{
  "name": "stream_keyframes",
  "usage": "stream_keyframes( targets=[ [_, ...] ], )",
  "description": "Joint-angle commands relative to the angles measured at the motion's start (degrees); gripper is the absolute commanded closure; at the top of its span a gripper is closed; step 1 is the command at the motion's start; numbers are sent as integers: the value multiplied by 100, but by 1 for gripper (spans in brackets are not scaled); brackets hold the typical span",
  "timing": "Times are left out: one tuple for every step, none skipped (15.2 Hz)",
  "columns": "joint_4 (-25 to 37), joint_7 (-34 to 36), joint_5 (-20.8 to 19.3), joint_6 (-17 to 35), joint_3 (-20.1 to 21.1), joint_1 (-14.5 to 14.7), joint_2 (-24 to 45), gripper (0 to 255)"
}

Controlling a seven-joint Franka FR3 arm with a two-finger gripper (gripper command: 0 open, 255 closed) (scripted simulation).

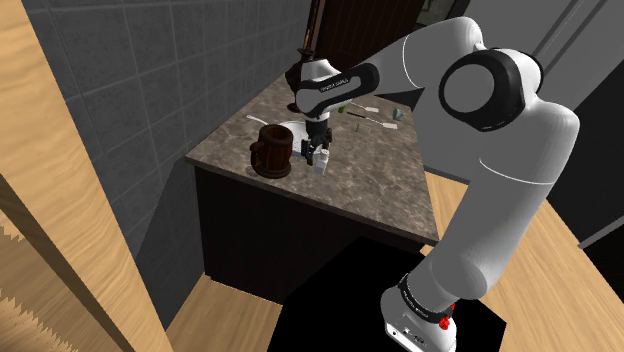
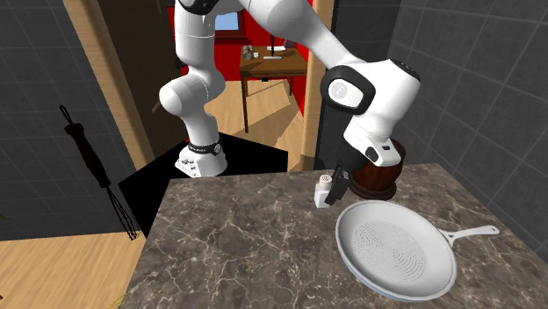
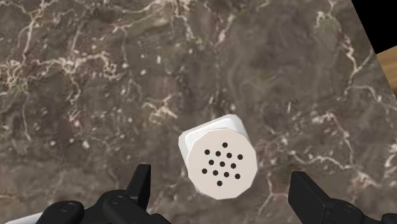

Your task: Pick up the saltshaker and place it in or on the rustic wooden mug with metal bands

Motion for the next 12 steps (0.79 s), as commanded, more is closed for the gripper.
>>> stream_keyframes(
  targets=[
    [-2, 0, 0, 2, 0, 0, 0, 0],
    [-1, 0, 0, 1, 0, 0, 0, 0],
    [-1, 0, 0, 1, 0, 0, 0, 255],
    [-1, 0, 0, 1, 0, 0, 0, 255],
    [-1, 0, 0, 1, 0, 0, 0, 255],
    [0, -1, 0, 1, -1, -1, 1, 255],
    [-1, -1, 0, 1, -1, -1, 0, 255],
    [0, -2, 0, 1, -1, -1, 1, 255],
    [-1, -3, 0, 2, -1, -2, 0, 255],
    [-4, -2, 0, 4, -1, -1, 0, 255],
    [-6, -1, -1, 5, -1, -1, -1, 255],
    [-2, 0, 0, 2, 0, 0, 0, 255]
  ],
)
